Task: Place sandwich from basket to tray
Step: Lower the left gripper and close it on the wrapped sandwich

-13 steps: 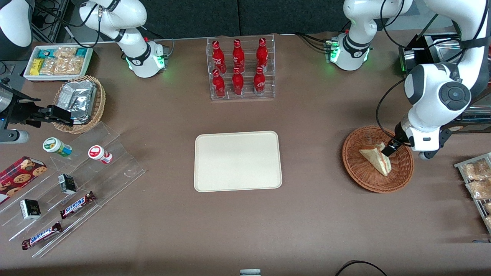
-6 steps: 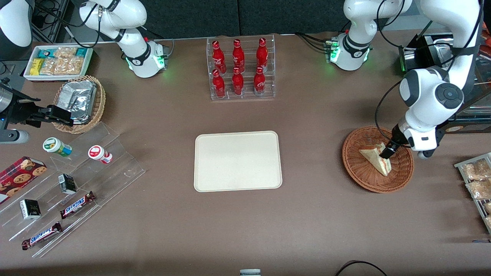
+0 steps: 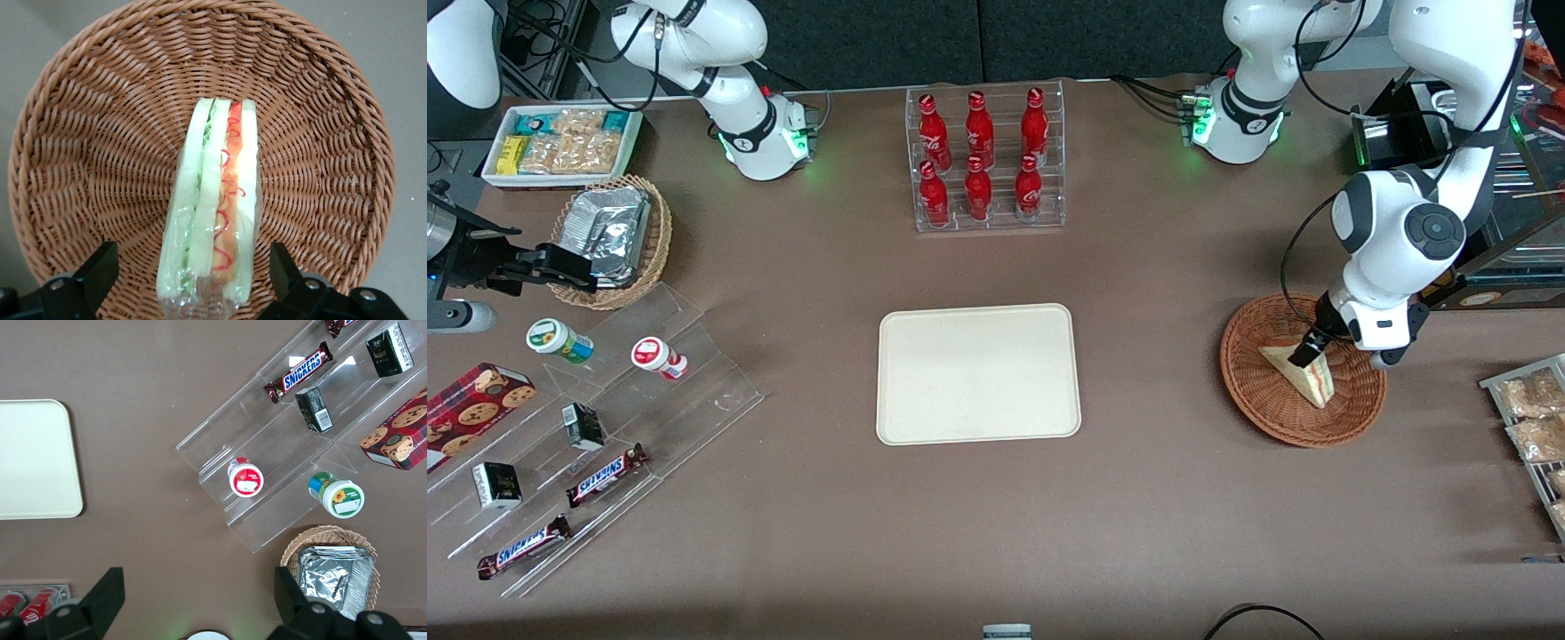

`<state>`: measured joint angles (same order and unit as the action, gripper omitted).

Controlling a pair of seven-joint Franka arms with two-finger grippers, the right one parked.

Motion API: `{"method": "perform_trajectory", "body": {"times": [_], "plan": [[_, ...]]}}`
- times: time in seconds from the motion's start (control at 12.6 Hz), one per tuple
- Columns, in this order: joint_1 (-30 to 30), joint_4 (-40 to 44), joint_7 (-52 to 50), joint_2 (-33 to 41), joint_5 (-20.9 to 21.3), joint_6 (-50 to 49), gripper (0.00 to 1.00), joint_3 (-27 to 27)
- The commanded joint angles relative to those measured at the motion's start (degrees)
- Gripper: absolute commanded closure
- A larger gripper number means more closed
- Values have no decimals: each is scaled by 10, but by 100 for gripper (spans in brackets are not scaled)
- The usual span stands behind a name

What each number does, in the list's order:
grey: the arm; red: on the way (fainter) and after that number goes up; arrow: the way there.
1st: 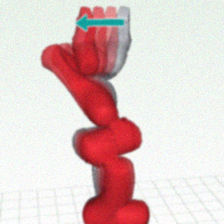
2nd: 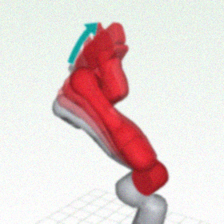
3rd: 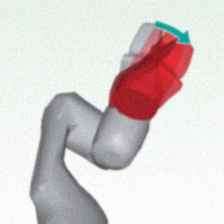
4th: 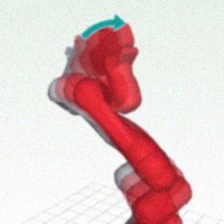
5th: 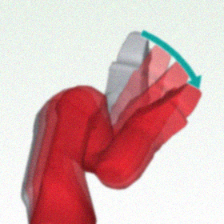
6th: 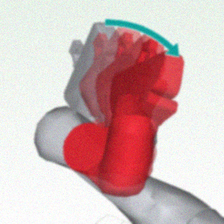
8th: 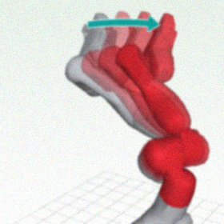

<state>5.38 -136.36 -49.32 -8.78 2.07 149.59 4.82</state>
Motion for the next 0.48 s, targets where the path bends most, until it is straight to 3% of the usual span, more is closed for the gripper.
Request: {"method": "perform_trajectory", "body": {"times": [0.0,0.08,0.24,0.32,0.4], "plan": [[-4,-18,-2,-16,-2,48,3,1],[-4,-16,-2,-19,-2,50,18,0],[-4,-12,-8,-16,-2,47,69,1],[-5,-9,-7,-12,-2,46,88,2],[-12,-5,-7,-8,-2,40,98,2]]}}
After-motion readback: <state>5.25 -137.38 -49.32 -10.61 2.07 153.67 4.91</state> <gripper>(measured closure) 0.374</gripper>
